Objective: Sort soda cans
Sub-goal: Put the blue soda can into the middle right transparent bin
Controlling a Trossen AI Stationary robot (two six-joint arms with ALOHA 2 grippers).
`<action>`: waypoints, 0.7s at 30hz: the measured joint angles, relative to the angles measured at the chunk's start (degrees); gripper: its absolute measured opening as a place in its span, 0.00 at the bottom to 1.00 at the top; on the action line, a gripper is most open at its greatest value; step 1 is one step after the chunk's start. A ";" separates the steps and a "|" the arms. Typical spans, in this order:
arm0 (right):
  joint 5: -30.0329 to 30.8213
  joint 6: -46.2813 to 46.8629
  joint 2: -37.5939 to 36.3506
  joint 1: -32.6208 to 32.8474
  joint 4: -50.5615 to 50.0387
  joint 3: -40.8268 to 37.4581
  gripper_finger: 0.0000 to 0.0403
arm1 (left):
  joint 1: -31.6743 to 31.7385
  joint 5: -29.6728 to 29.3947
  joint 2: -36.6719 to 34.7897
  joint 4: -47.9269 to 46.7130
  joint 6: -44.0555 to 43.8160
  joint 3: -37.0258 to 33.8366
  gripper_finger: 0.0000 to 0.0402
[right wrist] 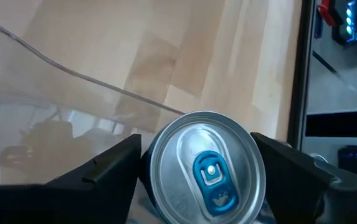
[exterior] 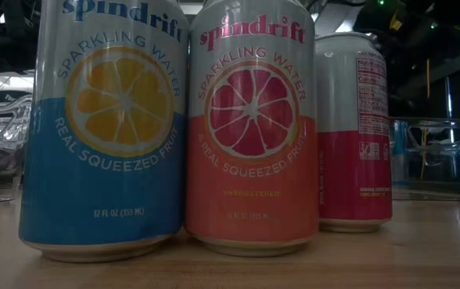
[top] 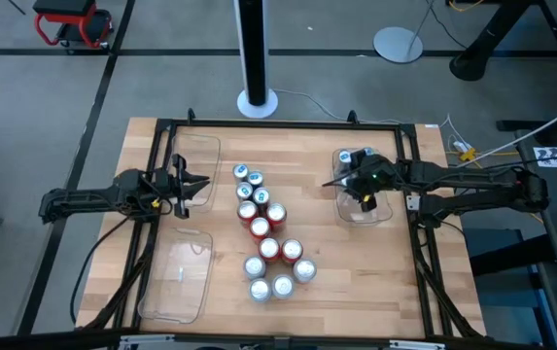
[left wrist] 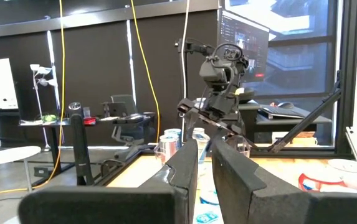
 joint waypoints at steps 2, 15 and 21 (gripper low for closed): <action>0.19 0.00 0.02 0.00 -0.02 0.00 0.76 | 0.00 0.00 -0.01 0.00 0.00 0.00 0.10; -0.08 -1.15 0.04 0.00 -11.05 7.30 0.81 | 0.00 0.00 -0.02 0.00 -0.02 0.01 0.10; 0.28 -1.68 0.04 0.00 -12.38 11.69 0.81 | 0.00 0.01 -0.02 0.00 -0.01 0.00 0.10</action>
